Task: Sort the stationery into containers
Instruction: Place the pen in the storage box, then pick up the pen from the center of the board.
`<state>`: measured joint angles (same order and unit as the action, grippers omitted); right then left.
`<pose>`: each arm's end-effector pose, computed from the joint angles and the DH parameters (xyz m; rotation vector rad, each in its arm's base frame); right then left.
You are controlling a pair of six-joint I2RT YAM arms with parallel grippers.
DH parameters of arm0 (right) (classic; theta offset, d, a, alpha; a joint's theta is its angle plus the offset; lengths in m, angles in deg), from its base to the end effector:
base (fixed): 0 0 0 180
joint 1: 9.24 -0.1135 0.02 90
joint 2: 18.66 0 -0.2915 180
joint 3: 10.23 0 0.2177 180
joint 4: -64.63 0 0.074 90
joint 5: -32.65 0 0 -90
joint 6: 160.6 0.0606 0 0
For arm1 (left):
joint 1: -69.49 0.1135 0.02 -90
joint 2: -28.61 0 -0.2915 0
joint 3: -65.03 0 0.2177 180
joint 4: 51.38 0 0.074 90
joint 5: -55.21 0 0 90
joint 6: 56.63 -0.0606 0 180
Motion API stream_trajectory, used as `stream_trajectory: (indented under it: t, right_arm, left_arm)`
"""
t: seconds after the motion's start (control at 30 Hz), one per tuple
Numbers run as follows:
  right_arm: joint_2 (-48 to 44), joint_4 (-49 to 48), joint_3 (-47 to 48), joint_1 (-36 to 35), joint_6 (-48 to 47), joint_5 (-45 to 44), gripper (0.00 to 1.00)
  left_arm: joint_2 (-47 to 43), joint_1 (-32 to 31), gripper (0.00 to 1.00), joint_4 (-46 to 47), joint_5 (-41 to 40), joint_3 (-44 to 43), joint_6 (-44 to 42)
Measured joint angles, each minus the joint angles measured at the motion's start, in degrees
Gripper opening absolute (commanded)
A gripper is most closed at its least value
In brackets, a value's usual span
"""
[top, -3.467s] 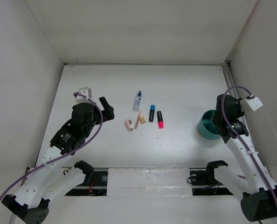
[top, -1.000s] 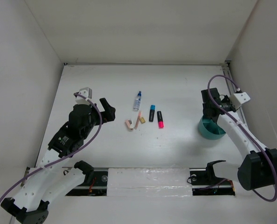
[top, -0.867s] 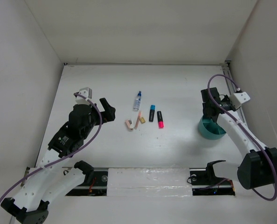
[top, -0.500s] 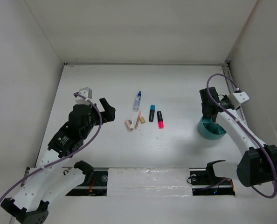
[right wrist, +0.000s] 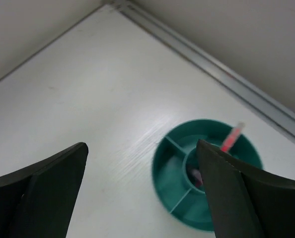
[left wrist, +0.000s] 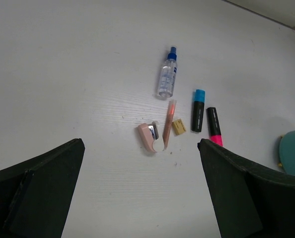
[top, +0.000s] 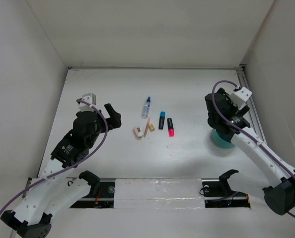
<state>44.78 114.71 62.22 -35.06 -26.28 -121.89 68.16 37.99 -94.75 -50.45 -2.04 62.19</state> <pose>0.1860 0.0292 0.3426 0.8040 1.7025 -0.4621 0.1071 -0.0465 0.3636 -0.1493 1.8585 -0.4835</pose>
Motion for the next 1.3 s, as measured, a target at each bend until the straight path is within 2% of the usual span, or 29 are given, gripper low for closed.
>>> stream_trajectory:
  t: [0.1,0.2,0.43,0.53,0.63,0.67,0.73,0.87,0.97,1.07,1.3]
  right_arm:
    - [-1.8,-5.2,0.2,-3.8,-6.0,4.5,0.96]
    - [1.0,-7.6,1.7,-9.0,-8.4,6.8,0.92]
    - [21.6,-9.8,11.0,-19.5,-6.5,14.5,0.88]
    - [30.6,-10.0,15.6,-21.3,-5.1,20.2,0.80]
    - [38.0,-10.1,20.9,-22.1,-3.9,25.3,0.61]
    - [40.0,-9.9,22.9,-22.3,-3.5,26.5,0.58]
    - [44.7,-9.7,27.5,-22.8,-2.2,28.9,0.58]
    - [49.2,-10.2,31.0,-23.3,-0.5,32.3,0.58]
    - [51.9,-10.1,31.7,-23.7,0.3,33.8,0.58]
    - [53.7,-9.9,31.8,-24.1,0.8,35.1,0.53]
    - [56.9,-9.9,32.5,-24.1,0.9,36.2,0.53]
  left_arm:
    - [0.8,0.0,1.00,-0.9,-3.6,0.0,1.5]
    - [1.9,0.0,1.00,-1.9,-6.3,0.0,2.8]
    - [3.8,1.5,1.00,-2.7,-7.5,0.0,3.6]
    - [3.8,2.3,1.00,-2.7,-7.5,0.0,3.6]
    - [3.8,2.4,1.00,-2.7,-7.5,0.0,3.6]
    - [3.8,2.4,1.00,-2.7,-7.5,0.0,3.6]
    - [3.8,2.4,1.00,-2.6,-7.5,0.0,3.6]
    - [3.8,2.4,1.00,-2.6,-7.3,0.0,3.6]
    - [3.8,2.4,1.00,-2.6,-7.3,0.0,3.6]
    - [3.8,2.4,1.00,-2.6,-7.2,0.0,3.5]
    - [3.8,2.4,1.00,-2.5,-6.9,0.0,3.4]
